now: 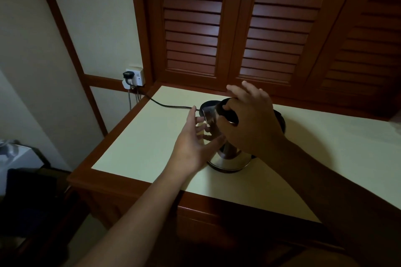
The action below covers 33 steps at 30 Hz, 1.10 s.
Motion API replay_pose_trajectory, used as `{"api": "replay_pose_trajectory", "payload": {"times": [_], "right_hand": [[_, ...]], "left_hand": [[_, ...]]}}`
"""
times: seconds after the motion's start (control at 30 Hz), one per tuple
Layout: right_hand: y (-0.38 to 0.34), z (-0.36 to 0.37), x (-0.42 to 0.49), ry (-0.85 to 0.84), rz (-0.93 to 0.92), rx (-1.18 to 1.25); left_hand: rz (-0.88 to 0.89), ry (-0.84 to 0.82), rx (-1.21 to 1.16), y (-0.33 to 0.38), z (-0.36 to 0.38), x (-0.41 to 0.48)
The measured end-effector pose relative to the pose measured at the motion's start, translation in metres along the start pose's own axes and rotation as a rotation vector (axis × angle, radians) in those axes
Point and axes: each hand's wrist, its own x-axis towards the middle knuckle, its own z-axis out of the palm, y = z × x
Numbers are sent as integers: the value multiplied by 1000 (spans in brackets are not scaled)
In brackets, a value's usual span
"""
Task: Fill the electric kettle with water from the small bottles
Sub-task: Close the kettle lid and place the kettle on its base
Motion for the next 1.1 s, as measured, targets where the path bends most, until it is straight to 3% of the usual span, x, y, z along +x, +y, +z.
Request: {"api": "replay_pose_trajectory", "payload": {"times": [0.17, 0.27, 0.37, 0.47, 0.6, 0.83, 0.97, 1.1], "right_hand": [[8, -5, -15, -50, -30, -26], [17, -11, -29, 51, 5, 96], [32, -14, -47, 163, 205, 344], [43, -6, -64, 135, 475, 690], [49, 4, -74, 95, 568, 855], [65, 29, -70, 83, 778, 985], [69, 37, -62, 111, 886, 1180], [77, 39, -50, 89, 889, 1300]], "left_hand": [[46, -46, 3, -4, 1, -5], [60, -105, 17, -3, -1, -8], [68, -155, 61, -4, -3, -7], [61, -221, 131, -11, -2, -3], [20, -278, 178, -17, 6, -4], [-17, -245, 156, -17, 19, -6], [-15, -155, 164, -20, 26, -6], [-21, -101, 160, -19, 28, -6]]}}
